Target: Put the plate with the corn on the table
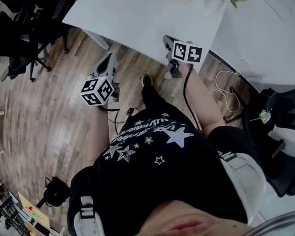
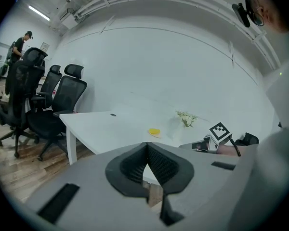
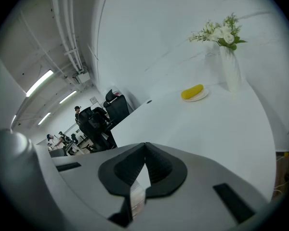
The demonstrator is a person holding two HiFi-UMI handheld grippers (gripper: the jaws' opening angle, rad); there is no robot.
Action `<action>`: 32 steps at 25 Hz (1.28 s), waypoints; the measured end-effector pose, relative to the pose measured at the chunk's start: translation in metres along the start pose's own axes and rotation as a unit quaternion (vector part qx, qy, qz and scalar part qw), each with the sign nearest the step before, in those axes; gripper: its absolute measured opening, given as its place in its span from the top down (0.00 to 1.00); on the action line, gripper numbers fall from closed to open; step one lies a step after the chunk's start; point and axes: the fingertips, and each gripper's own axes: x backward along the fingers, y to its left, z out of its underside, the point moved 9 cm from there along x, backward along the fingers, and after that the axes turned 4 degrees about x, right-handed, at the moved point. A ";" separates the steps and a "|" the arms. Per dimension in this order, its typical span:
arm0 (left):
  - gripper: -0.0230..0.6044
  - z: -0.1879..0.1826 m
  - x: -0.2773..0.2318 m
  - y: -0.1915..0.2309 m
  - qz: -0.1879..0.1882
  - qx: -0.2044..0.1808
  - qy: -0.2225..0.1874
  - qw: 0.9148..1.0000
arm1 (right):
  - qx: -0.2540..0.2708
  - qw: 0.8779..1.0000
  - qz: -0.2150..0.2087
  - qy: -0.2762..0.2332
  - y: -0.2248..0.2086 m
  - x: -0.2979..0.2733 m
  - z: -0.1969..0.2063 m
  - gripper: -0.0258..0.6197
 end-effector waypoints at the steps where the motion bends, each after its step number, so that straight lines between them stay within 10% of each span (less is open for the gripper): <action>1: 0.95 0.004 0.010 -0.003 -0.003 0.001 -0.002 1.000 | -0.001 1.000 0.000 0.002 0.002 0.007 0.007 0.95; 32: 0.95 0.092 0.138 -0.123 0.005 0.018 -0.036 0.999 | 0.033 0.999 -0.032 -0.006 0.030 0.194 0.096 0.95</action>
